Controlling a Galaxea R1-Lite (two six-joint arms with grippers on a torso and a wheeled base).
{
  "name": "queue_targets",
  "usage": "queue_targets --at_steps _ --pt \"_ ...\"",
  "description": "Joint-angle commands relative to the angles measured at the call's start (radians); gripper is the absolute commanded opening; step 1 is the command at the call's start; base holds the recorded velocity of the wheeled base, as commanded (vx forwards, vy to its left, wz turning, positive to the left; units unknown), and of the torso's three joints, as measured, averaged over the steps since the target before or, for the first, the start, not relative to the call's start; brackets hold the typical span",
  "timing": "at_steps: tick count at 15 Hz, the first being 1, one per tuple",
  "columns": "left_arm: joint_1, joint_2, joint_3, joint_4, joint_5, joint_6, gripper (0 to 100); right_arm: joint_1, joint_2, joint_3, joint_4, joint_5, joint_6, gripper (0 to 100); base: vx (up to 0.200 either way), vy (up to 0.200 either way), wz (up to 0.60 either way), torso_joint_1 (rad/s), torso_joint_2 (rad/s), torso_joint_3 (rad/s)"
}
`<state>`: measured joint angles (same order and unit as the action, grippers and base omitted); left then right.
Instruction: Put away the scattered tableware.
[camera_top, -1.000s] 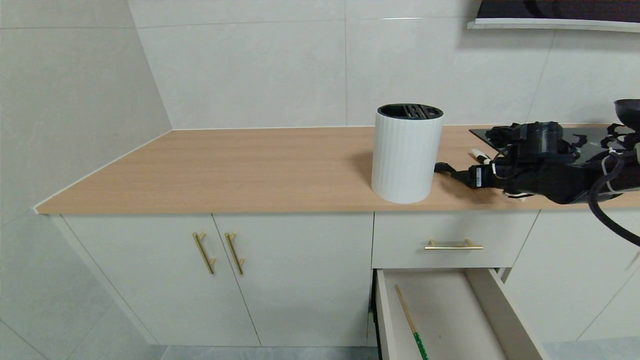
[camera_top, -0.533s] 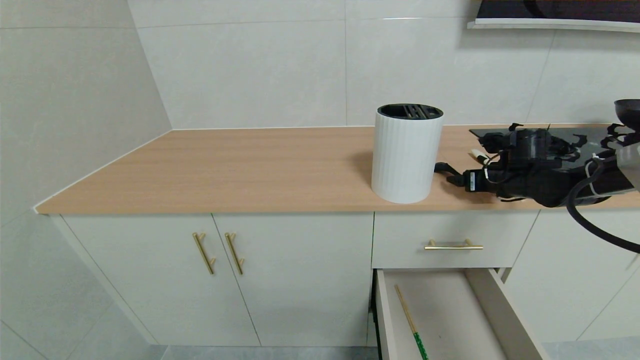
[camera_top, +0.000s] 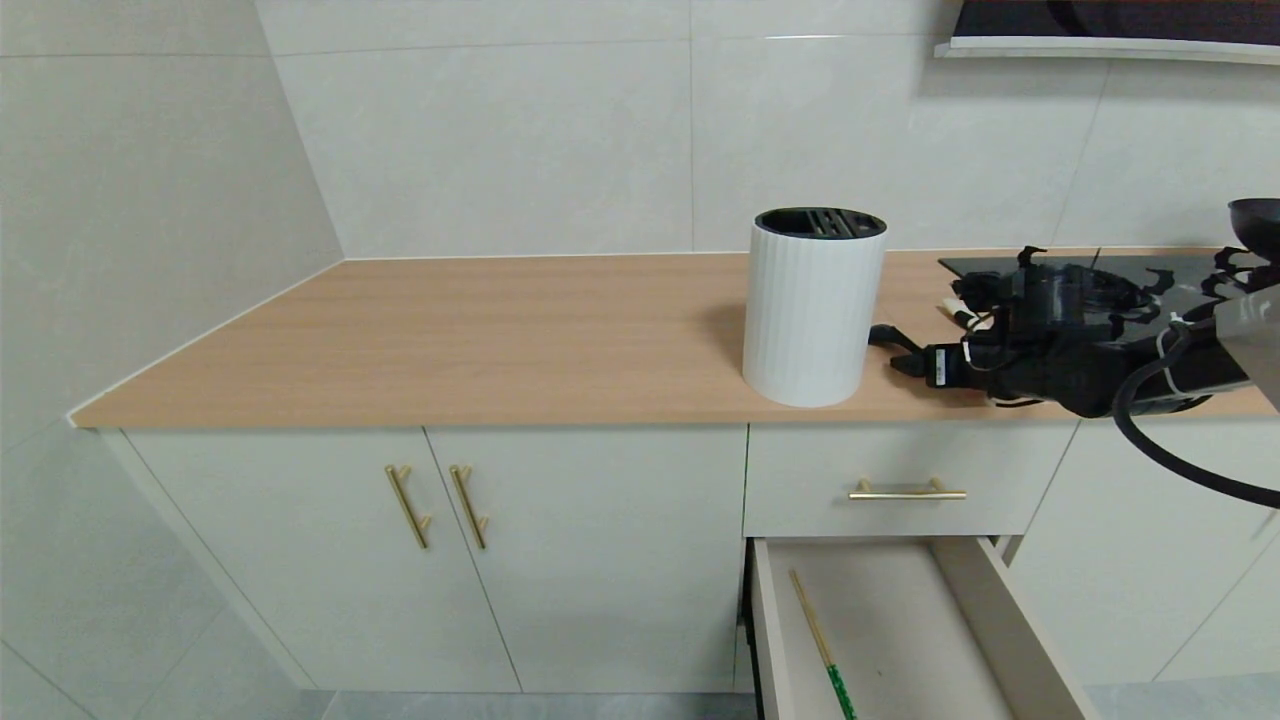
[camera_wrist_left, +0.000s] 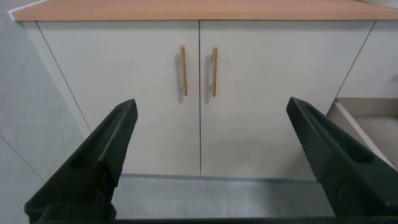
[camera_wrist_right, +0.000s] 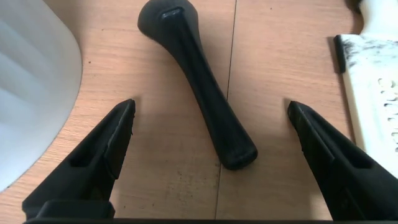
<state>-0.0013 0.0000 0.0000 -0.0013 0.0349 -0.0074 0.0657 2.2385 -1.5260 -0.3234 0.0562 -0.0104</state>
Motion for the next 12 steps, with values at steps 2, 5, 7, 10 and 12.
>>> queue_targets --at_steps 2,5,7,10,12 --pt "0.000 0.002 0.000 0.000 0.000 0.000 100 -0.001 0.006 -0.005 0.000 0.001 0.000 100 0.000 0.000 0.00 0.000 0.00 0.000" --pt "0.000 0.002 0.000 -0.002 0.000 0.000 100 0.000 0.012 -0.006 0.001 0.001 0.000 0 0.000 0.000 0.00 0.000 0.00 0.000" --pt "0.000 0.002 0.000 0.000 0.000 0.000 100 0.000 0.013 -0.006 0.001 0.001 0.000 0 0.000 0.000 0.00 0.000 0.00 0.000" --pt "0.000 0.002 0.000 0.000 0.000 0.000 100 0.000 0.001 -0.006 0.007 0.001 0.001 0 0.000 0.000 0.00 0.000 0.00 0.000" --pt "0.000 0.002 0.000 0.000 0.000 0.000 100 0.017 -0.023 -0.002 0.015 -0.002 0.009 0 0.000 0.000 0.00 0.000 0.00 0.000"
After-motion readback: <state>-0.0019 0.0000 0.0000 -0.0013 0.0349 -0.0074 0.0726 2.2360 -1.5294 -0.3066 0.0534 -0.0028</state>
